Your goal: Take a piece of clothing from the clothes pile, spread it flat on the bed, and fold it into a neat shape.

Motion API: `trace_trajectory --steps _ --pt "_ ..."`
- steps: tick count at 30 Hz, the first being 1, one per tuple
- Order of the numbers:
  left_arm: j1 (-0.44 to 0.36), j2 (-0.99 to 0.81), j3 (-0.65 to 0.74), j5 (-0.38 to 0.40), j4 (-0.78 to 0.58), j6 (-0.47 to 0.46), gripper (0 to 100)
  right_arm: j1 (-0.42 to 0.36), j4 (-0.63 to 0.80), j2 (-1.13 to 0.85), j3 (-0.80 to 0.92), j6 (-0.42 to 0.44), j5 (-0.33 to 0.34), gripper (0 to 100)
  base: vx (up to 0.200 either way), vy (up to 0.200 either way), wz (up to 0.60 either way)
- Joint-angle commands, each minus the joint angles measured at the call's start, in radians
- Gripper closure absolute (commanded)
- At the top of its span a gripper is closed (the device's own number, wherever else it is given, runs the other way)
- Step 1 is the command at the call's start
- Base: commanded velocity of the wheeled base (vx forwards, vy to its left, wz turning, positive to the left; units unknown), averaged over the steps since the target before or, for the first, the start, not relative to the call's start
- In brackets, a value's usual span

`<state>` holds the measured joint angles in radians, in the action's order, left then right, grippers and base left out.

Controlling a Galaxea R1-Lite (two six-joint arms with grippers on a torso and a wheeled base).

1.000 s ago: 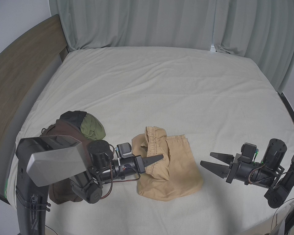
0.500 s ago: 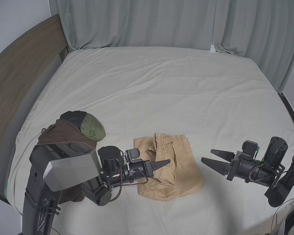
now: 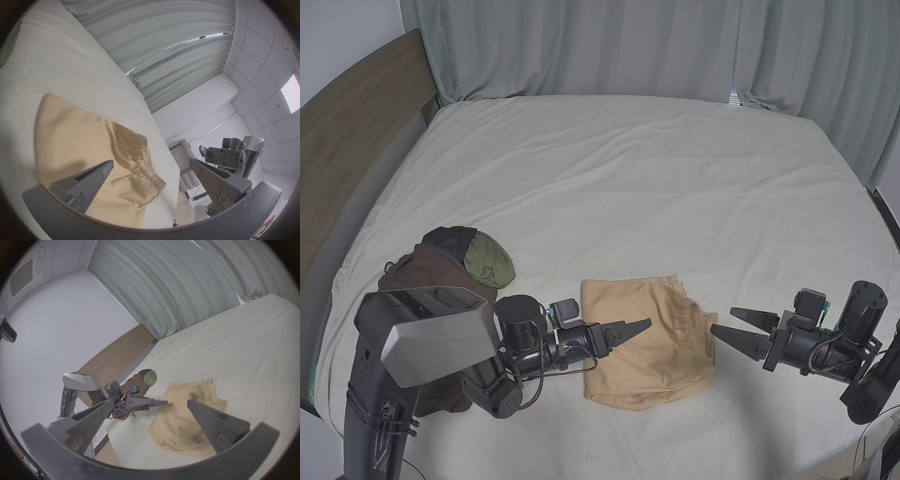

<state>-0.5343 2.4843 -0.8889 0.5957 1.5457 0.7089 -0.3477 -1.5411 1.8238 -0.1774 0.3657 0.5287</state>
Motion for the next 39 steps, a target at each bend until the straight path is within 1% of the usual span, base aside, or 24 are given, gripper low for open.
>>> trace_trajectory --steps 1,7,12,13,15,17,18,19,20,22,23,24,25,26,27,29,30,32,33,36,37,38,39 --pt "0.010 -0.033 0.024 -0.002 0.001 -0.005 0 -0.004 -0.001 0.003 0.007 -0.001 0.000 0 0.000 0.000 0.00" --pt "0.076 -0.113 0.120 -0.001 -0.012 -0.069 0 -0.011 0.001 0.011 0.027 -0.002 0.000 0 0.000 0.000 0.00" --pt "0.112 -0.174 0.179 0.003 -0.010 -0.085 0 -0.016 0.001 0.011 0.039 -0.002 0.000 0 0.000 0.000 0.00" --pt "0.134 -0.211 0.219 0.010 -0.007 -0.114 0 -0.016 0.001 0.012 0.049 -0.002 -0.001 0 0.000 0.000 0.00" --pt "0.145 -0.231 0.243 0.013 -0.007 -0.126 0 -0.016 0.001 0.014 0.055 -0.002 0.000 0 0.000 0.000 0.00" --pt "0.181 -0.274 0.303 0.029 -0.006 -0.151 0 -0.010 -0.001 0.054 0.058 -0.002 0.000 0 0.000 0.000 0.00" --pt "0.185 -0.280 0.311 0.032 -0.006 -0.154 0 -0.008 -0.001 0.061 0.058 -0.002 0.000 0 0.000 0.000 0.00" --pt "0.206 -0.311 0.357 0.049 -0.004 -0.181 0 -0.005 -0.001 0.091 0.055 -0.002 0.000 0 0.000 0.000 0.00" --pt "0.206 -0.311 0.357 0.049 -0.004 -0.181 0 -0.005 -0.001 0.091 0.055 -0.002 0.000 0 0.000 0.000 0.00" --pt "0.252 -0.358 0.443 0.084 -0.003 -0.266 0 -0.005 -0.001 0.107 0.053 -0.002 0.000 0 0.000 0.000 0.00" --pt "0.263 -0.366 0.458 0.091 -0.003 -0.282 0 -0.008 -0.001 0.109 0.053 -0.002 0.000 0 0.000 0.000 0.00" --pt "0.293 -0.387 0.495 0.116 -0.003 -0.322 0 -0.013 -0.001 0.111 0.056 -0.002 0.000 0 0.000 0.000 0.00" --pt "0.293 -0.387 0.495 0.116 -0.003 -0.322 0 -0.013 -0.001 0.111 0.056 -0.002 0.000 0 0.000 0.000 0.00" --pt "0.329 -0.409 0.539 0.154 -0.001 -0.352 0 -0.016 -0.001 0.111 0.058 -0.002 -0.001 0 0.000 0.000 0.00" --pt "0.347 -0.424 0.574 0.180 0.001 -0.375 0 -0.016 -0.001 0.112 0.058 -0.001 -0.001 0 0.000 0.000 0.00" --pt "0.356 -0.430 0.588 0.191 0.001 -0.388 0 -0.016 -0.001 0.112 0.058 -0.001 -0.001 0 0.000 0.000 0.00" --pt "0.384 -0.456 0.622 0.217 0.001 -0.439 0 -0.014 -0.001 0.126 0.058 -0.001 -0.003 0 0.000 0.000 0.00" --pt "0.392 -0.464 0.631 0.226 0.001 -0.457 0 -0.013 -0.001 0.132 0.059 -0.001 -0.003 0 0.000 0.000 0.00" --pt "0.404 -0.472 0.648 0.248 0.001 -0.490 0 -0.013 -0.001 0.144 0.061 0.001 -0.006 0 0.000 0.000 0.00" --pt "0.436 -0.472 0.685 0.299 0.001 -0.608 0 -0.011 -0.001 0.193 0.067 0.004 -0.044 0 0.000 0.000 0.00" --pt "0.436 -0.472 0.685 0.299 0.001 -0.608 0 -0.011 -0.001 0.193 0.067 0.004 -0.044 0 0.000 0.000 0.00" --pt "0.459 -0.464 0.691 0.326 -0.001 -0.666 0 -0.007 -0.002 0.235 0.064 0.012 -0.065 0 0.000 0.000 0.00" --pt "0.470 -0.461 0.693 0.332 -0.001 -0.689 0 -0.004 -0.002 0.256 0.062 0.016 -0.072 0 0.000 0.000 0.00"
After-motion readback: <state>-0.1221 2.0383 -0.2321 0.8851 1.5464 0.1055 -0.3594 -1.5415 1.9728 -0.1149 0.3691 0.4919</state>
